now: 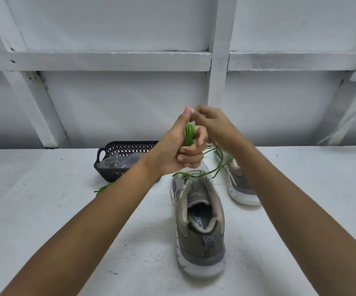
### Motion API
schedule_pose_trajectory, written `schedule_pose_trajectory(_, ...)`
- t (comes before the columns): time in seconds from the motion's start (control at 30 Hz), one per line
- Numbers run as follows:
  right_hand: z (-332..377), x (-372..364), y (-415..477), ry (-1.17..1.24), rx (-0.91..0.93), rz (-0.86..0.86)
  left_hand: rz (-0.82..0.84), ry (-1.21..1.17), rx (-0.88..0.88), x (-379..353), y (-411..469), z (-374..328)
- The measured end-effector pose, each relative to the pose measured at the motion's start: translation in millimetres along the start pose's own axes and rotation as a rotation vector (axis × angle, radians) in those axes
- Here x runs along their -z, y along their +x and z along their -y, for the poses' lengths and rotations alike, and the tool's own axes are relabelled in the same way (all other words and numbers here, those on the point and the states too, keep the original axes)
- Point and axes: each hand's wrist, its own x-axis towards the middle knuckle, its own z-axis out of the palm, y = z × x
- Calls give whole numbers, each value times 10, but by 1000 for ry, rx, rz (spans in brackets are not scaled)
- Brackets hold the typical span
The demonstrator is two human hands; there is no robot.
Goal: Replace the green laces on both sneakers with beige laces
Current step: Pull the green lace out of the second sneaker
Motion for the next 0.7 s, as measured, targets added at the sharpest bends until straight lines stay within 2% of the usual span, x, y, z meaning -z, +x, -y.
schedule_pose_trajectory(0.07, -209, -110, -70, 80, -92, 37, -68, -10, -86, 8, 29, -54)
schedule_pose_trajectory(0.17, -347, -255, -262, 79, -158, 87, -265, -51, -154, 102, 72, -196)
schedule_pose_trajectory(0.3, -271, -316, -562, -138, -68, 170, -451, -103, -217, 297, 75, -384)
schedule_pose_trajectory(0.37, -154, -288, -699, -170, -47, 216, -505, -105, -222, 370, 61, -425)
schedule_pose_trajectory(0.5, 107, -157, -839, -115, -34, 327, -515, -75, -154, 399, 62, -366)
schedule_pose_trajectory(0.6, 255, -47, -823, -290, 53, 392, -495, -49, -121, 356, 87, -312)
schedule_pose_trajectory(0.7, 364, 53, -724, -534, 117, 356, -510, 16, -124, 344, 83, -315)
